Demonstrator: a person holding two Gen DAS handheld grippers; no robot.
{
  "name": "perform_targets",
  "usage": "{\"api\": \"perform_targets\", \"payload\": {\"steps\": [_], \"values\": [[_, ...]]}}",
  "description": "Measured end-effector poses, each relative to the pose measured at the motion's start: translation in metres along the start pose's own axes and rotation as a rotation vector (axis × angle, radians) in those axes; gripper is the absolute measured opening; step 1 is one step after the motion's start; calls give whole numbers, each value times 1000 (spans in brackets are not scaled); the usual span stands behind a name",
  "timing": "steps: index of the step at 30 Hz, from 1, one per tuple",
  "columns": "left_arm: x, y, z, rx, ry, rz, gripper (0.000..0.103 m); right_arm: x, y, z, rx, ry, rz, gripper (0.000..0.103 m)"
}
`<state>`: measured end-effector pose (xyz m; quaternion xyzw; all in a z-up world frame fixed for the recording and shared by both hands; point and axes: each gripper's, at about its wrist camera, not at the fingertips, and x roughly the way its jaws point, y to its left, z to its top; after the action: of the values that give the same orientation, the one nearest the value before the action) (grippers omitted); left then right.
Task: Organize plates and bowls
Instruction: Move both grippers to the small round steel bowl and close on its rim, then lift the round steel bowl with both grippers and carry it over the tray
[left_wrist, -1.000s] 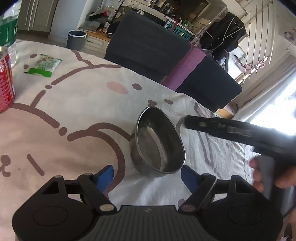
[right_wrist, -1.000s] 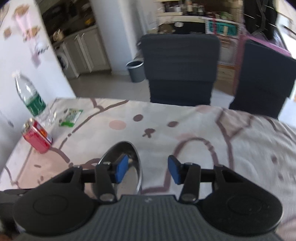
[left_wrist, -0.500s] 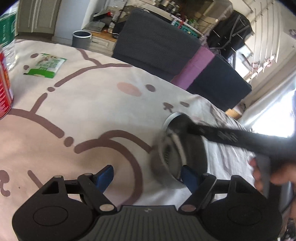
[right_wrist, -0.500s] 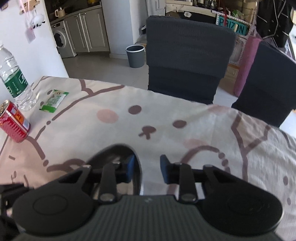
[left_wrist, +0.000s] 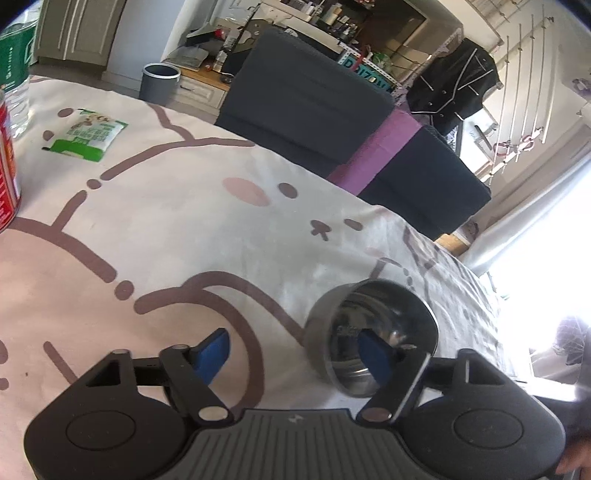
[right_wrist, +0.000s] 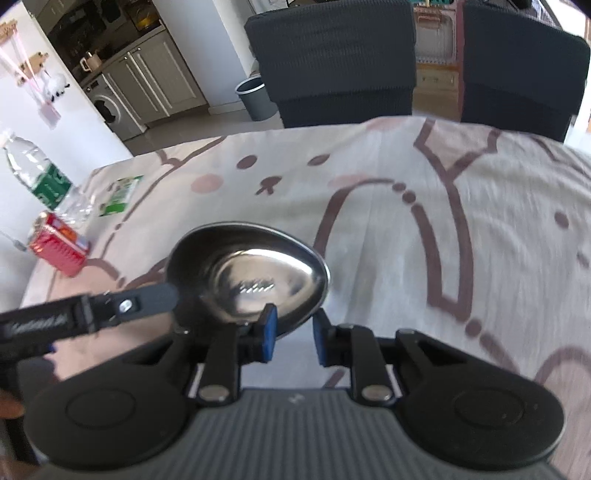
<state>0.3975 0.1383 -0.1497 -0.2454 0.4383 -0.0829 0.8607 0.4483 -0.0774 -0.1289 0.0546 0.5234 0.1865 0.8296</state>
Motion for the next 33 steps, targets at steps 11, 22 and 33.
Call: {"api": "perform_targets", "payload": {"steps": [11, 22, 33], "values": [[8, -11, 0, -17, -13, -61, 47, -18, -21, 13, 90, -98, 10, 25], [17, -10, 1, -36, -21, -80, 25, 0, -55, 17, 179, -104, 148, 25], [-14, -25, 2, -13, -53, -100, 11, -24, -51, 10, 101, -135, 138, 7]]}}
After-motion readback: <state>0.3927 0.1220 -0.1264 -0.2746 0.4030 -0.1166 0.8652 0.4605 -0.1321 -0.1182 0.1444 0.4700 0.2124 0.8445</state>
